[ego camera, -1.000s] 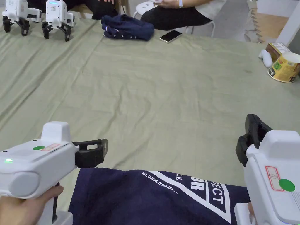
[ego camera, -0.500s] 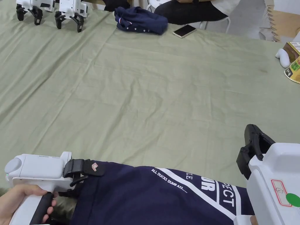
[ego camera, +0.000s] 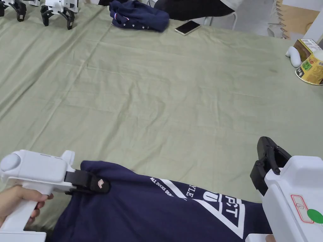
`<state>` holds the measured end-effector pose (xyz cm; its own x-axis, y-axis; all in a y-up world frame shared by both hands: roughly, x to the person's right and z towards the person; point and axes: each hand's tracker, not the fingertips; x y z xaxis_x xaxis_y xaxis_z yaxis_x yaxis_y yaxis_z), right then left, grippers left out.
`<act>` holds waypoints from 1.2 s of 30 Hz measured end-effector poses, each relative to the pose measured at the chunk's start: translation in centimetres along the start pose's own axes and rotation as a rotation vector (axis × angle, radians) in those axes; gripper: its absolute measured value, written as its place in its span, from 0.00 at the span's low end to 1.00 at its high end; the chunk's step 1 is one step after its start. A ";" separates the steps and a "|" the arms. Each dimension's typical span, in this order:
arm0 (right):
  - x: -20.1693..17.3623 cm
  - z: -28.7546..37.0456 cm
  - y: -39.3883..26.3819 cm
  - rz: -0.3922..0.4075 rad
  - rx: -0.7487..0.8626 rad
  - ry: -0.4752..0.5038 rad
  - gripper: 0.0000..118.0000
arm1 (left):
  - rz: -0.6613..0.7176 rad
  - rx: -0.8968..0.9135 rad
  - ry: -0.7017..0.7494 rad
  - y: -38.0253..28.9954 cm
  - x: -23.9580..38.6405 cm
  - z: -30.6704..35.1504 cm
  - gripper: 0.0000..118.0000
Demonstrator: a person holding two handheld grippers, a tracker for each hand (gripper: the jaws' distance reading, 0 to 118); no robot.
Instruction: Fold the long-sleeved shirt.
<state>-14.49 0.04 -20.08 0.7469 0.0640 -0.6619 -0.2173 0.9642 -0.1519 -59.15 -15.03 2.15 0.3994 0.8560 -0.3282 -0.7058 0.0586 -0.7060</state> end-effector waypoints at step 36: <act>0.6 0.1 -0.9 -0.063 -0.016 -0.006 0.00 | -0.186 0.025 0.253 -3.6 17.2 -6.4 0.11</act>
<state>-13.77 -0.77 -20.26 0.7629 0.0046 -0.6465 -0.1798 0.9620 -0.2053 -46.04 -3.84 -4.96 0.6539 0.6744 -0.3429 -0.6196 0.2173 -0.7542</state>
